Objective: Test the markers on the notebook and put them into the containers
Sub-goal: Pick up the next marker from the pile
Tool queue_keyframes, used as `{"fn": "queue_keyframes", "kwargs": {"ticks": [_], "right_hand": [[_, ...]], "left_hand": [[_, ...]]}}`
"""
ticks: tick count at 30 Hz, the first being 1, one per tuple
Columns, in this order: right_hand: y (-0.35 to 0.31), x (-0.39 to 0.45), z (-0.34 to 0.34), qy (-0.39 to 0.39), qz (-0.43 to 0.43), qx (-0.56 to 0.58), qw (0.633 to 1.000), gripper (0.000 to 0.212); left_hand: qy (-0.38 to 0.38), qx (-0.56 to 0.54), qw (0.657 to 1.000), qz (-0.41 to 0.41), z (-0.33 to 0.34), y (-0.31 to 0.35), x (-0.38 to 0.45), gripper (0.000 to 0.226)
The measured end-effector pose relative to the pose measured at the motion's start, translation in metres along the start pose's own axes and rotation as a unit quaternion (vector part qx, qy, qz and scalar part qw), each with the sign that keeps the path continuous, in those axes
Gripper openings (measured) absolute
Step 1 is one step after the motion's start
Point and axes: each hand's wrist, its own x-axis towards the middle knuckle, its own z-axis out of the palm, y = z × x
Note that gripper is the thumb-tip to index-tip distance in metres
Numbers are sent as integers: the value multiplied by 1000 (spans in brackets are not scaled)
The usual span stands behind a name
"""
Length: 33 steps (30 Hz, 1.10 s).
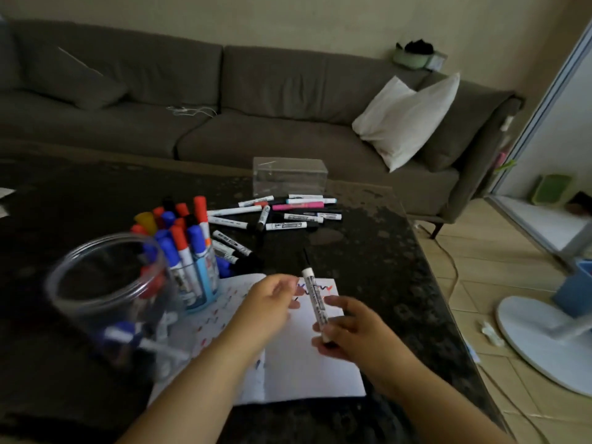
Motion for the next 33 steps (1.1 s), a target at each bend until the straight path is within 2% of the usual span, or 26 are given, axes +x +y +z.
{"fn": "queue_keyframes", "kwargs": {"ticks": [4,10,14,17,22,24,29,31,33], "right_hand": [[15,-33,22,-83,8,-80,993,36],[9,-62,46,-79,-86,-179,977,18],[11,-76,53,-114,-74,-113,984,29],[14,-86,48,-164,-84,-109,977,28],[8,-96,50,-130,-124,-5,984,31],[6,-100,50,-147,-128,43,980,29],[2,-111,45,-245,-31,193,950,36],[2,-117,46,-250,-29,211,944,33],[5,-120,48,-221,-54,161,960,31]], "left_hand": [[14,-71,997,-38,-12,3,-33,25],[25,-128,991,-14,-23,1,-74,21],[24,-229,973,2,-26,8,-97,21],[-4,-230,973,22,-29,11,-106,22],[-64,-239,968,36,-23,9,-118,16],[-87,-266,959,36,-21,8,-121,16],[-193,-349,916,45,-25,10,-134,24],[-188,-359,913,51,-22,11,-137,21],[-143,-349,925,48,-17,14,-137,20]]}}
